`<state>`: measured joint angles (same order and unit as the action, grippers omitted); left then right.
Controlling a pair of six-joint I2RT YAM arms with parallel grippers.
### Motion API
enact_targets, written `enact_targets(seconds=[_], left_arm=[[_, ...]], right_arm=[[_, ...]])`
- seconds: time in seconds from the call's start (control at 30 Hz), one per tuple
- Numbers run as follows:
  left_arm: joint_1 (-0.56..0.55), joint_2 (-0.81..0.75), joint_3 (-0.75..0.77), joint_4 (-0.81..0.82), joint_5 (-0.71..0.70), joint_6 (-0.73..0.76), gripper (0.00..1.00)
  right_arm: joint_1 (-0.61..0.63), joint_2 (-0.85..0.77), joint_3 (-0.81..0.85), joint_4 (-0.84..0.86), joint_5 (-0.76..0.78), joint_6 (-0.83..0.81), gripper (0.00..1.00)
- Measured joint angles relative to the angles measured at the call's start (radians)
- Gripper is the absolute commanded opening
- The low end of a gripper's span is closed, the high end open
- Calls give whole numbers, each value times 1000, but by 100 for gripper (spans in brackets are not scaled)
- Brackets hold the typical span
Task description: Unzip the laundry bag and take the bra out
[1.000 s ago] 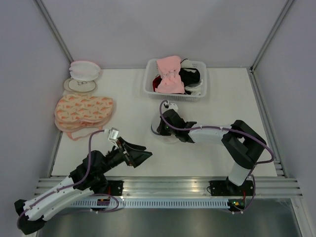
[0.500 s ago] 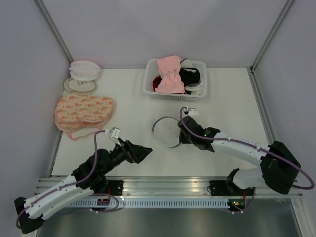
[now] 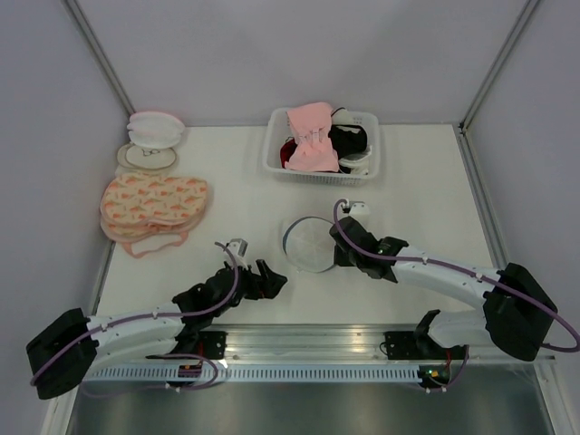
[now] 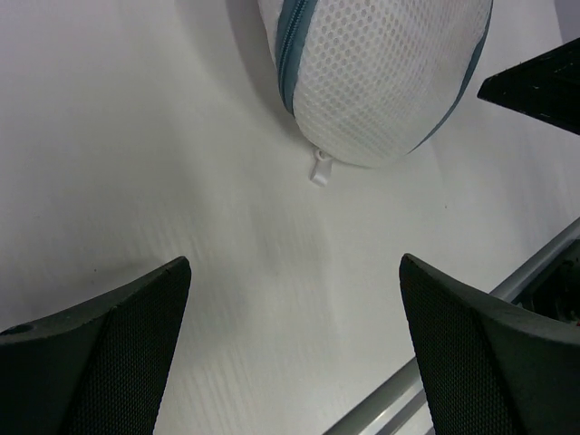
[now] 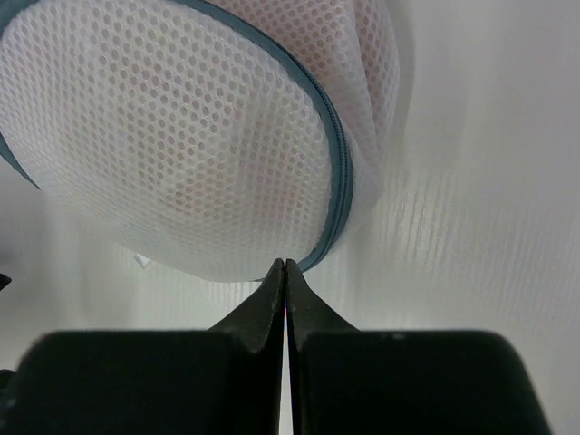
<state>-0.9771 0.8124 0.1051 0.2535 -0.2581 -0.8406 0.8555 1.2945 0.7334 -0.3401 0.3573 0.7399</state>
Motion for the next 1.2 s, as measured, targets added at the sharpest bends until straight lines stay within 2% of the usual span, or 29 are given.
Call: enact_targets(seconds=[0.13,0.33,0.63,0.73,0.77,0.8,0.83,1.03,1.2], left_arm=[[0,122,-43,218,-3,45,99],[0,410,-40,549,2,111,99],[0,824,66,929,5,126,93],[0,922,110,1008,22,118,77],[0,952,127,1030,28,111,57],[1,975,141,1037,36,98,44],[2,996,150,1040,49,90,3],[8,1023,157,1039,95,55,2],[8,945,158,1009,123,18,2]], right_arm=[[0,-23,-37,12,-22,-3,0],[0,-49,-43,43,-59,-9,0],[0,-171,-92,54,-117,-27,0],[0,-229,-105,37,-117,-33,0],[0,-248,-108,29,-117,-34,0],[0,-266,-113,23,-117,-36,0],[0,-284,-117,18,-118,-38,1],[0,-362,-146,-10,-121,-45,0],[0,-406,-160,-35,-132,-54,0]])
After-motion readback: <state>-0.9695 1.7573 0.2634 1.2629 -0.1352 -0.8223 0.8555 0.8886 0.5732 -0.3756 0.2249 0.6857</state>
